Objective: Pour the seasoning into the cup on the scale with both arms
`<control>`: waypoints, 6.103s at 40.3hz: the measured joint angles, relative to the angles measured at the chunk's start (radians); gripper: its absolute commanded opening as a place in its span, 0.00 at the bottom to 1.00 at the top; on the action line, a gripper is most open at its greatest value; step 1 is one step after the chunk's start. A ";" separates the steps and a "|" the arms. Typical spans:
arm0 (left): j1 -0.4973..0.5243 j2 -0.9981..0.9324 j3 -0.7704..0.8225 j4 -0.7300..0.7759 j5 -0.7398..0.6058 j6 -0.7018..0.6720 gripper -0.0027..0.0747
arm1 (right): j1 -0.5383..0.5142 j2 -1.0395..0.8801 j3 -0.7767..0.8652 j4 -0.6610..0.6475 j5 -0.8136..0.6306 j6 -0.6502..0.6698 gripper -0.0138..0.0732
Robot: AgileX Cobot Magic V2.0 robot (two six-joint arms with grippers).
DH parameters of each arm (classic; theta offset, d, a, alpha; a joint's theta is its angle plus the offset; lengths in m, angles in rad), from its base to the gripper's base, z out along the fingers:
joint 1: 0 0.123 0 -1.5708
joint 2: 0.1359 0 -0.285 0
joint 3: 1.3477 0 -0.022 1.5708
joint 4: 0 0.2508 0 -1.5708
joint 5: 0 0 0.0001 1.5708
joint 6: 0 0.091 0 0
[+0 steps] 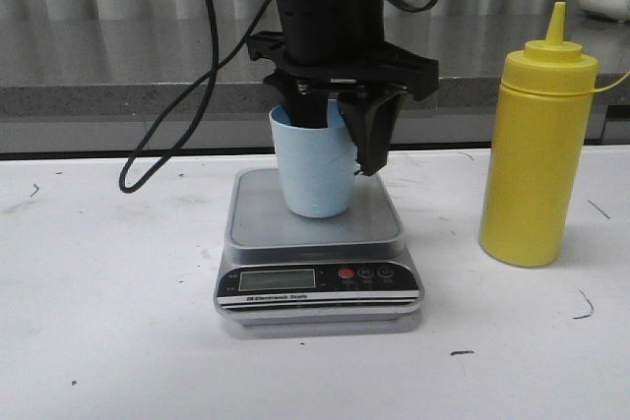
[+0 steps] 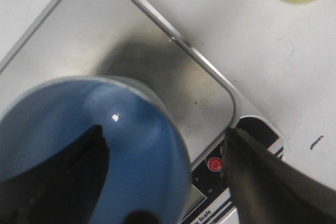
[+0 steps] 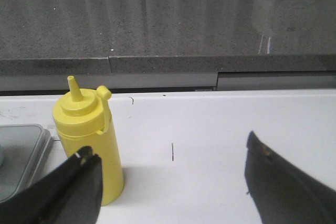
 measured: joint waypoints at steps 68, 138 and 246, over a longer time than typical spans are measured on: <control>0.380 -0.721 0.710 0.019 -0.274 -0.079 0.01 | 0.000 0.000 0.000 0.000 0.000 0.000 0.83; 0.517 -1.890 1.578 -0.013 -0.856 -0.082 0.01 | 0.211 0.667 0.188 0.055 -0.670 0.003 0.82; 0.517 -1.890 1.578 -0.014 -0.856 -0.083 0.01 | 0.215 1.474 0.008 -0.050 -1.463 0.135 0.47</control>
